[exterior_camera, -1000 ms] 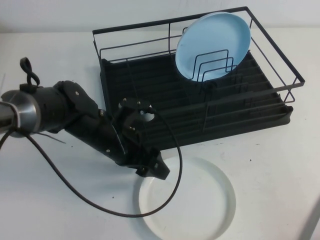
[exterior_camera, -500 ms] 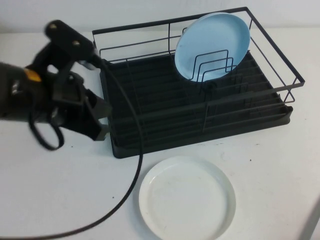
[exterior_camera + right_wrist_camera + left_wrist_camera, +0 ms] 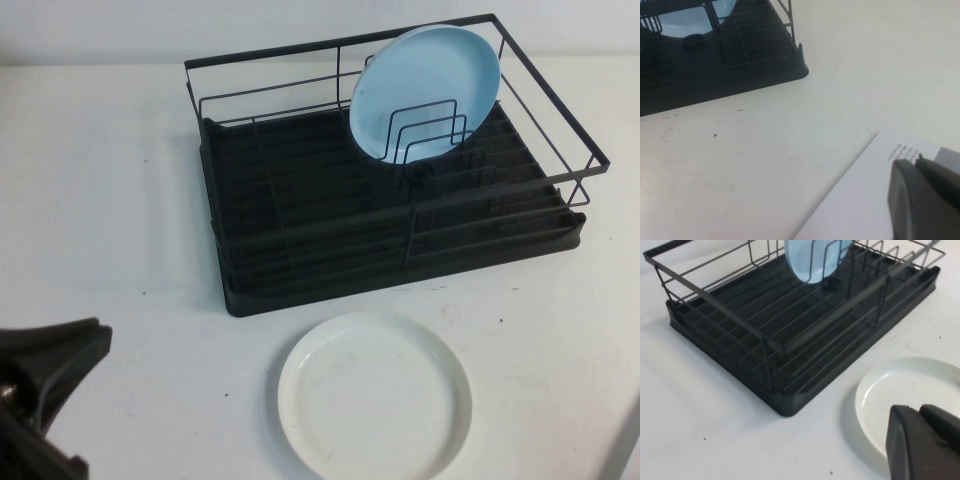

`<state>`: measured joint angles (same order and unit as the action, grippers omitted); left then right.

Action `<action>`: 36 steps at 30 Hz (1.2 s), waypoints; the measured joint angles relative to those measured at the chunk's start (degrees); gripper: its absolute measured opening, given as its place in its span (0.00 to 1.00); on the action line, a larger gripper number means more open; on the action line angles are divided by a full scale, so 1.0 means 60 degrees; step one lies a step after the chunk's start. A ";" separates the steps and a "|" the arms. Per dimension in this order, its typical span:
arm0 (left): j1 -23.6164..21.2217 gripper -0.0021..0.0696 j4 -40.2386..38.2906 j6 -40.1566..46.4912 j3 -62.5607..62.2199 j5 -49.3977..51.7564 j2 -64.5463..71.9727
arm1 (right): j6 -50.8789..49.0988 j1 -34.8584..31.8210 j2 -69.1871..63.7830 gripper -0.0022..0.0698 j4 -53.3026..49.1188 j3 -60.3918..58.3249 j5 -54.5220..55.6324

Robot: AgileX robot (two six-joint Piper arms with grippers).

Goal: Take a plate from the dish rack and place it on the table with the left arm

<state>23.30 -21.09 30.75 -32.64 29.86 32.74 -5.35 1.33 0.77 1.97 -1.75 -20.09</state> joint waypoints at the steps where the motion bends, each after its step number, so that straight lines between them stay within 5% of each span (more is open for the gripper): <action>1: 0.0000 0.03 0.0036 0.0000 0.0064 0.0151 -0.0283 | 0.0000 0.0000 0.0000 0.00 0.0000 0.0000 0.0000; 6: 0.0000 0.03 0.1121 -0.0467 0.0081 0.1255 -0.1360 | 0.0000 0.0000 0.0000 0.00 0.0000 0.0000 0.0000; 10: 0.0000 0.03 0.2686 -0.2842 0.0191 0.1764 -0.1858 | 0.0000 0.0000 0.0000 0.00 0.0000 0.0000 0.0000; 16: -0.0110 0.03 0.4422 -0.4236 0.2028 0.0453 -0.2677 | 0.0000 0.0000 0.0000 0.00 0.0000 0.0000 0.0000; 24: -0.1456 0.03 0.4241 -0.4316 0.5471 -0.3480 -0.3817 | 0.0000 0.0000 0.0000 0.00 0.0000 0.0000 0.0000; 36: -0.2856 0.03 0.3954 -0.4333 0.5675 -0.2711 -0.5496 | 0.0000 0.0000 0.0000 0.00 0.0000 0.0000 0.0000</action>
<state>6.16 2.63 4.75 1.41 13.60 -0.24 -5.35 1.33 0.77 1.97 -1.75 -20.09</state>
